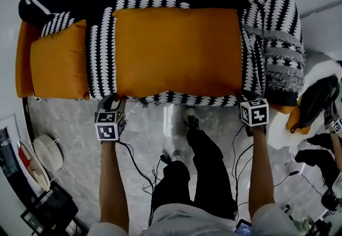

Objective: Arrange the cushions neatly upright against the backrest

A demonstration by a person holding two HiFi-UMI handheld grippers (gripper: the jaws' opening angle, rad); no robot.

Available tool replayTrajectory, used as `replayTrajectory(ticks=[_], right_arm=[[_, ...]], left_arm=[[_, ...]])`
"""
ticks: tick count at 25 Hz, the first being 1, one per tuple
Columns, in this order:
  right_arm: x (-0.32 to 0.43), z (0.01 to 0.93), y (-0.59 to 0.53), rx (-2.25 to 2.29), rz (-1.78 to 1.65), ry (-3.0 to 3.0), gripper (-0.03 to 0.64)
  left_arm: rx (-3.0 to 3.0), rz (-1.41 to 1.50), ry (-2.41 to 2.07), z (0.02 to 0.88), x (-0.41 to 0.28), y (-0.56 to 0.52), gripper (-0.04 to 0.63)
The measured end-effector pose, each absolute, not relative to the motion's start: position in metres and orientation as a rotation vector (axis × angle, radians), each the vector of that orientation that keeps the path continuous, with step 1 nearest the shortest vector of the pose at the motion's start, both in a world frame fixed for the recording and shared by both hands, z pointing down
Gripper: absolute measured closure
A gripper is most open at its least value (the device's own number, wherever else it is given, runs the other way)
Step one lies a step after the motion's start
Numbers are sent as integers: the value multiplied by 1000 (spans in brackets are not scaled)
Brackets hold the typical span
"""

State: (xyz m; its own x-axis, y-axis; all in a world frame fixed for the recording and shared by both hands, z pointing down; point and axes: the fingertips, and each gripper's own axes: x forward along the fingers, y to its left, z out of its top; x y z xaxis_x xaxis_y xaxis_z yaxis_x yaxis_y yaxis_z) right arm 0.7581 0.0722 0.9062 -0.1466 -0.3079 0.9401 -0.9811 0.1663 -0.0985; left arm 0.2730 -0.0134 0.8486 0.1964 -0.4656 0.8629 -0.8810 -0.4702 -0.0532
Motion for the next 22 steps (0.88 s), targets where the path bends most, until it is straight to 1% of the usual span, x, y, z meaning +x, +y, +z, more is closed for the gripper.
replayTrajectory(ticks=[2,3,5,6,10,15,22], right_arm=[[758,910,71,1260,1037,-1599,526],[758,911,71,1256,1046,-1593,531],[756,911,71,1244,1061,-1581,583],[755,911,70,1237,1063,-1574,597],[748,907,67,1205,1077,-1553,606],[752,888,60,1124,1102,-1578,606],[753,837,34,1084,1090,-1605,606]], left_arm=[[1997,1202,-1253,853,274,-14,427],[1986,1192,-1250,855,276,-16,442],[1964,1170,-1239,858,278,-18,474],[1958,1171,-1234,858,279,-19,483],[1936,1220,-1211,853,281,-21,543],[1871,1244,-1230,838,289,-29,554],[1831,1272,-1252,797,291,-57,558]])
